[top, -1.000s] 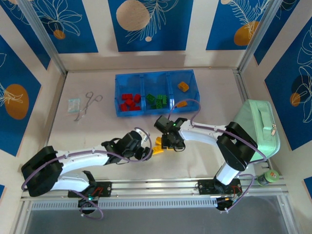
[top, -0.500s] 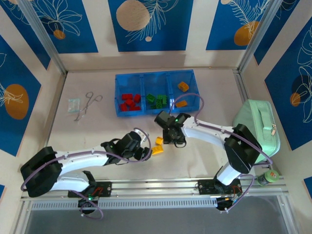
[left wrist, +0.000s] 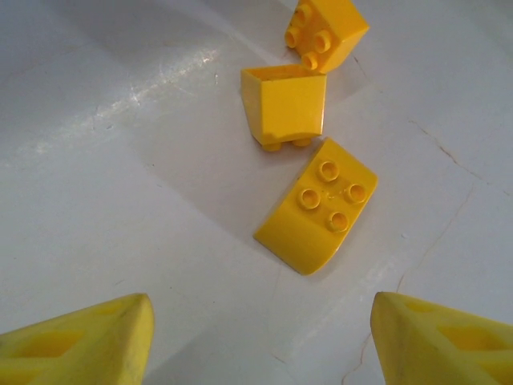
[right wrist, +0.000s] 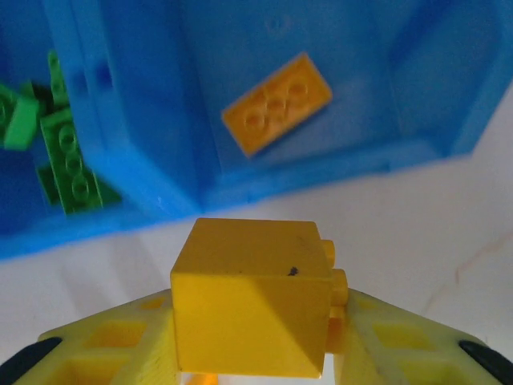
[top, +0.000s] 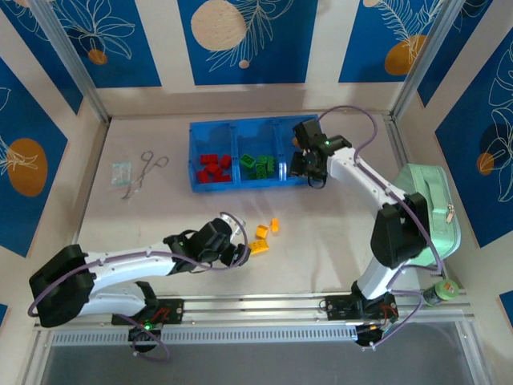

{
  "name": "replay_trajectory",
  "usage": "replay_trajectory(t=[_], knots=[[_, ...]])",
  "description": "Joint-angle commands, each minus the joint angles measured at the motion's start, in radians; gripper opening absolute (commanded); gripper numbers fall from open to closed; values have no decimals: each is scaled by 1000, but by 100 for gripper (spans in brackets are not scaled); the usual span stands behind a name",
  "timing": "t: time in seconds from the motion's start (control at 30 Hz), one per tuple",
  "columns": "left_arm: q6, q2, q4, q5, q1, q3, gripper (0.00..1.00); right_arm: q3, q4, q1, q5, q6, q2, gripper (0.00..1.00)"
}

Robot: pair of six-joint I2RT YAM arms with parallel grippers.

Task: Sort the legos into containers by color
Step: Place the lego in the container.

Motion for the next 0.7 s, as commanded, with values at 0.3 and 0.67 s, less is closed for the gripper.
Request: replay_trajectory(t=[0.3,0.67], knots=[[-36,-99,-97,-55,-25,-36,72,405,-114,-75,37,-74,347,45],[-52,-119,-105,-72,-33,-45,72,521,-181,-50,97,-76,364,77]])
